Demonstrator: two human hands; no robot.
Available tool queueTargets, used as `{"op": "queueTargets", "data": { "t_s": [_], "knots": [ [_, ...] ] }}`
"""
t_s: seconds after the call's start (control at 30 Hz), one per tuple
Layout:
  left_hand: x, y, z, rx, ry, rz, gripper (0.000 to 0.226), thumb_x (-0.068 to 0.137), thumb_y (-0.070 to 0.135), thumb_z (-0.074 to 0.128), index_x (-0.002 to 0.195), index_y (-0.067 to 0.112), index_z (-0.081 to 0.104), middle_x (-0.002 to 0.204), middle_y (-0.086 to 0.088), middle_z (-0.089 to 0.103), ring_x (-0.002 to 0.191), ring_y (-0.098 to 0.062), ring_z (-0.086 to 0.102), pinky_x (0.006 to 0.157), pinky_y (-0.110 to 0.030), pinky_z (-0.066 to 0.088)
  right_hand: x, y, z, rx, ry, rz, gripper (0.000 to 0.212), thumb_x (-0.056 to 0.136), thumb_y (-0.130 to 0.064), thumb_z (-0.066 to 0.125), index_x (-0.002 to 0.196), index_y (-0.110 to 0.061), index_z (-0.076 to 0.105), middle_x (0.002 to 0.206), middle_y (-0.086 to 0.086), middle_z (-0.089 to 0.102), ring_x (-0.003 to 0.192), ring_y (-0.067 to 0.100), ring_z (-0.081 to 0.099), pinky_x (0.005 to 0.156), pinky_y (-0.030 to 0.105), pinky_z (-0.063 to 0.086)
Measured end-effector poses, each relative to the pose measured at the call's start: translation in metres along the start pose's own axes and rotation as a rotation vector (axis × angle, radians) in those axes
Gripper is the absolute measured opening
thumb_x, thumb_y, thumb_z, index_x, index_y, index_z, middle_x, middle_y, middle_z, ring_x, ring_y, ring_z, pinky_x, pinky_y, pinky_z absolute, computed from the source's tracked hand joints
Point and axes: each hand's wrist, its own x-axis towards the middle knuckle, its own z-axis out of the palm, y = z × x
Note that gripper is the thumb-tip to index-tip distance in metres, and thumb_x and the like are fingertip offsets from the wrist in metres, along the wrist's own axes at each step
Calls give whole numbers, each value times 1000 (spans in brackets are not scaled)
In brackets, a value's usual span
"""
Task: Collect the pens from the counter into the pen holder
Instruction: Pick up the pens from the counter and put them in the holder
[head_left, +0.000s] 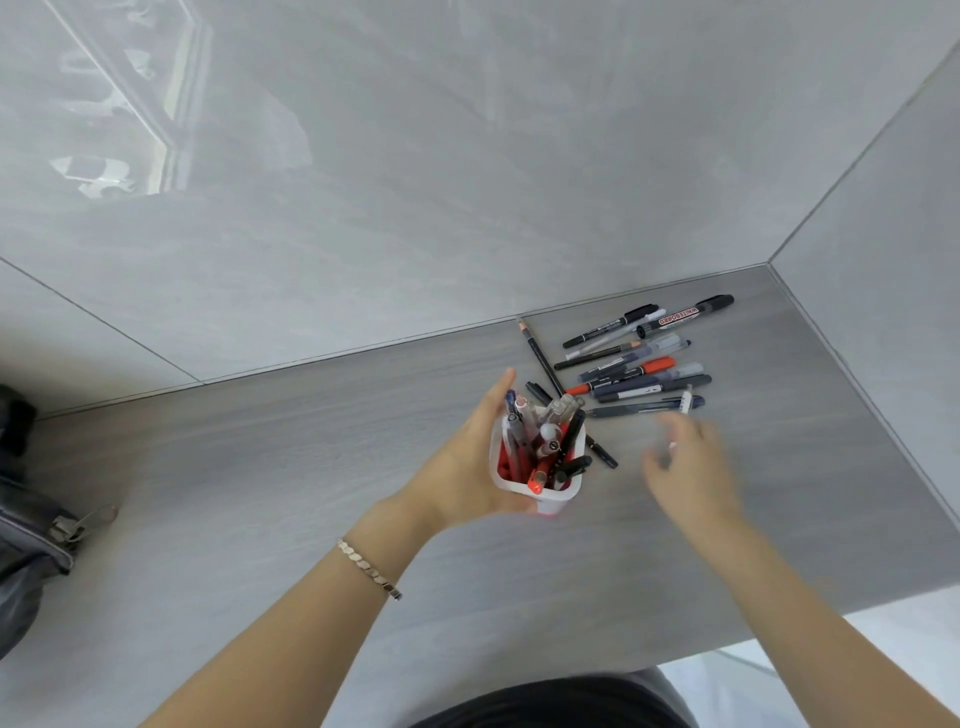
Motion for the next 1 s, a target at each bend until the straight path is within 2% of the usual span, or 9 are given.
{"op": "queueTargets", "data": {
  "t_s": [0.17,0.27,0.37,0.47,0.57,0.7,0.8,0.93,1.0],
  "knots": [
    [-9,2,7,-146,103,6,108,51,13,88,117,58,16,113,38,33,114,-3,51,96,-18,38,22,24,1,10,-2,235,47,90,-18,56,131,-4,37,120,24,55,95,37,60,70,34,40],
    [-24,-9,5,-236,242,-1,100,50,4,87,114,50,26,113,31,41,97,18,55,81,0,41,29,26,5,5,57,223,28,88,-6,50,116,-1,50,108,28,60,79,38,57,65,34,38],
    [-41,-18,-5,-279,398,-63,103,50,6,87,112,58,24,115,25,45,101,10,55,83,-4,42,33,9,7,4,66,136,19,89,0,43,104,5,52,95,31,58,72,35,49,63,36,35],
    [-51,-23,-12,-286,491,-120,103,48,12,88,111,60,21,119,24,43,108,8,48,95,-19,36,29,-11,16,-70,-120,-20,17,88,-6,48,101,1,56,86,16,56,73,31,51,64,33,38],
    [-58,-29,-13,-312,500,-137,102,50,8,87,115,52,22,112,33,40,98,25,45,83,-3,37,26,-24,32,-119,-167,-153,21,87,-17,59,103,-5,57,97,16,60,85,32,56,68,30,38],
    [-60,-36,-12,-300,479,-155,101,52,8,87,111,57,22,109,36,40,109,-9,54,93,-25,40,31,-46,51,-160,-146,-187,30,86,-18,62,113,-7,56,112,15,58,102,35,57,81,39,47],
    [-60,-40,-12,-270,478,-142,100,53,9,87,109,59,21,110,35,42,110,-16,55,95,-29,41,33,-56,60,-253,-179,-165,20,86,-15,57,104,-6,59,107,17,57,97,37,59,77,40,48],
    [-59,-43,-13,-274,472,-140,101,52,3,86,113,54,22,111,34,42,104,3,55,81,-7,46,24,-76,45,-9,-230,-230,20,91,-8,47,99,5,59,84,15,53,75,30,52,65,31,38],
    [-59,-43,-13,-279,466,-138,102,53,3,86,116,50,22,110,34,40,99,20,50,77,-3,44,12,-98,23,298,-217,-255,17,95,-6,40,94,0,55,77,9,55,77,29,58,66,27,46]
  ]
}}
